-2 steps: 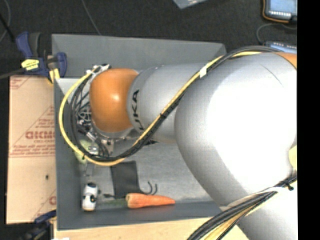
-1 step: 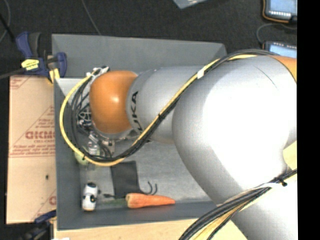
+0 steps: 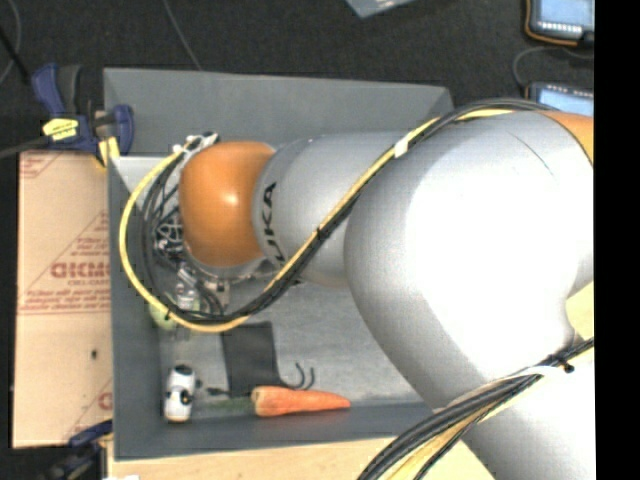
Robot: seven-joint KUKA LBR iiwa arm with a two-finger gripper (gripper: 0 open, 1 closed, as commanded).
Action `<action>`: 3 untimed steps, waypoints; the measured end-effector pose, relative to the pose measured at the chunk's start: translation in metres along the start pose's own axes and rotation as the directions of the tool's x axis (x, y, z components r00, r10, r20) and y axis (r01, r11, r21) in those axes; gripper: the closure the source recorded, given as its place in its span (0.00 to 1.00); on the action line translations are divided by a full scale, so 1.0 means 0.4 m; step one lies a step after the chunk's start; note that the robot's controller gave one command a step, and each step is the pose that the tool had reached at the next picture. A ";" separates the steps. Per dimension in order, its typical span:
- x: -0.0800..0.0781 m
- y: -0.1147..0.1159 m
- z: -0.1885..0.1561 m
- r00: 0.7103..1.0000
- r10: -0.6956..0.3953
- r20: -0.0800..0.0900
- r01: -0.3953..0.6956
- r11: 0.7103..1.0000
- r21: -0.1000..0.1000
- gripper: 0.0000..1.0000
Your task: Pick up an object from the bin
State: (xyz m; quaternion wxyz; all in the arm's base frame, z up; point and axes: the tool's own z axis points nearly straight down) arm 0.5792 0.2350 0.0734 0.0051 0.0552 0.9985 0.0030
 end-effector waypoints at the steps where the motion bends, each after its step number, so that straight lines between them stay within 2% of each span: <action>1: 0.002 -0.001 -0.009 1.000 0.000 -0.002 0.000 1.000 0.001 1.00; 2: 0.006 -0.004 -0.057 1.000 0.001 -0.009 -0.001 1.000 0.004 1.00; 3: 0.004 -0.003 -0.115 1.000 0.002 -0.007 -0.002 1.000 0.003 1.00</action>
Offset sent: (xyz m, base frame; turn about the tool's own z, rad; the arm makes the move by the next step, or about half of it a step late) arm 0.0001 0.0001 0.0839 0.0000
